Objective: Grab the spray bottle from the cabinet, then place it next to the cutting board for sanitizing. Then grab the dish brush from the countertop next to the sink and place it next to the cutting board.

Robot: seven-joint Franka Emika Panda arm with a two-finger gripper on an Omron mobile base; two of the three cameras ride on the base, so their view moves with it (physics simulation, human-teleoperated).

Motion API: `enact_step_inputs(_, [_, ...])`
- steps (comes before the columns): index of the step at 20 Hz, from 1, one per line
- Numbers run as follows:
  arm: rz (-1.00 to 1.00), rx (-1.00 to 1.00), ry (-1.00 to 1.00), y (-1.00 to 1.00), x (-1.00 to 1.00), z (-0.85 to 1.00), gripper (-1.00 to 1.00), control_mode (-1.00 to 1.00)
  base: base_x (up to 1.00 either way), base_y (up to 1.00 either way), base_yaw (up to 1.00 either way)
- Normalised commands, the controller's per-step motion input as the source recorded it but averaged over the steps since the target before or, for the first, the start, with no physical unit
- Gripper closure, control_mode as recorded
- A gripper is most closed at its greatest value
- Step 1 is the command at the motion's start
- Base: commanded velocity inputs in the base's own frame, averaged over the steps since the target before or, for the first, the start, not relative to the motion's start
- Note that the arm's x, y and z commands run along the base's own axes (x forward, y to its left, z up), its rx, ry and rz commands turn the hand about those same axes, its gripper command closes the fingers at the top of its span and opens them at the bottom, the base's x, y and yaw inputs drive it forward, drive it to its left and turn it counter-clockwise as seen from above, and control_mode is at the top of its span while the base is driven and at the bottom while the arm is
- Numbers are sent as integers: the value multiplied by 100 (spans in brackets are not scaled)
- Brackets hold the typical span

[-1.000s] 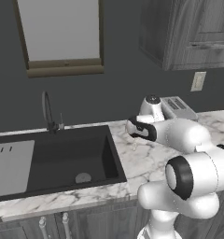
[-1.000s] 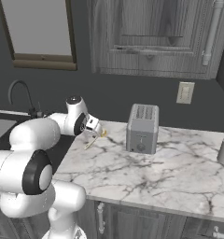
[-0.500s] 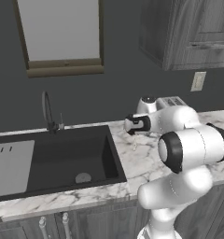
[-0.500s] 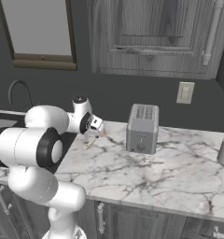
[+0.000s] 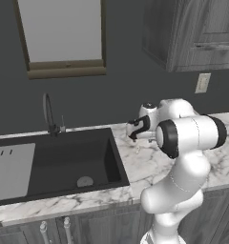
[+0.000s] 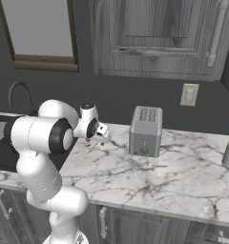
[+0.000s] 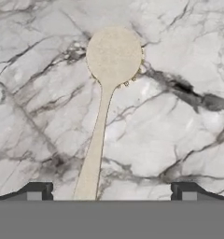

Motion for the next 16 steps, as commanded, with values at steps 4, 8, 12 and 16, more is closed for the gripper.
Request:
enact_step_inputs(4, [0, 0, 3, -2, 42, -17, -100, -100, 0, 0, 0])
enact_step_inputs(8, [0, 0, 2, 0, 39, -3, -100, -100, 0, 0, 0])
enact_step_inputs(12, [0, 0, 4, 0, 39, -12, -100, -100, 0, 0, 0])
enact_step_inputs(16, [0, 0, 6, 0, 36, -19, -100, -100, 0, 0, 0])
